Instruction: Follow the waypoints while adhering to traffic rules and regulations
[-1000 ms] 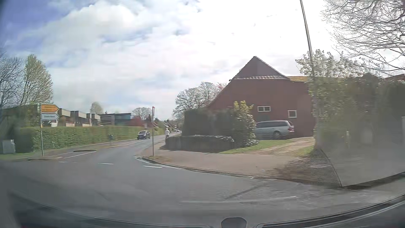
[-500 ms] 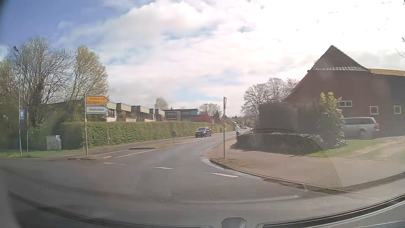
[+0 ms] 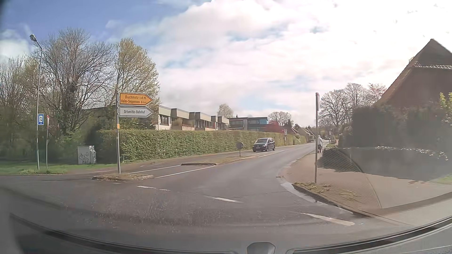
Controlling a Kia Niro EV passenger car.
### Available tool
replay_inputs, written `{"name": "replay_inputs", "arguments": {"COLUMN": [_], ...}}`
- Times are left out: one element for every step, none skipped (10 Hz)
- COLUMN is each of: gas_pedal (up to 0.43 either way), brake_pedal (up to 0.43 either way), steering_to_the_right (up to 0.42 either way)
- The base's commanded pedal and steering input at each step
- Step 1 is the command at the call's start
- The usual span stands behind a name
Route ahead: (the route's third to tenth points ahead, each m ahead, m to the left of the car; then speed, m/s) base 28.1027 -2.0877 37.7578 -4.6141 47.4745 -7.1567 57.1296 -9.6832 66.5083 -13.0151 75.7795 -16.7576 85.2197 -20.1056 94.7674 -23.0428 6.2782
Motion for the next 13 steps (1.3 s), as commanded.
{"name": "replay_inputs", "arguments": {"gas_pedal": [0.189, 0.197, 0.197, 0.209, 0.209, 0.209, 0.209, 0.209, 0.209, 0.209, 0.209, 0.209, 0.209], "brake_pedal": [0.000, 0.006, 0.000, 0.000, 0.000, 0.000, 0.000, 0.000, 0.000, 0.000, 0.000, 0.000, 0.000], "steering_to_the_right": [-0.089, -0.069, -0.047, -0.029, -0.002, 0.026, 0.041, 0.058, 0.076, 0.097, 0.111, 0.121, 0.122]}}
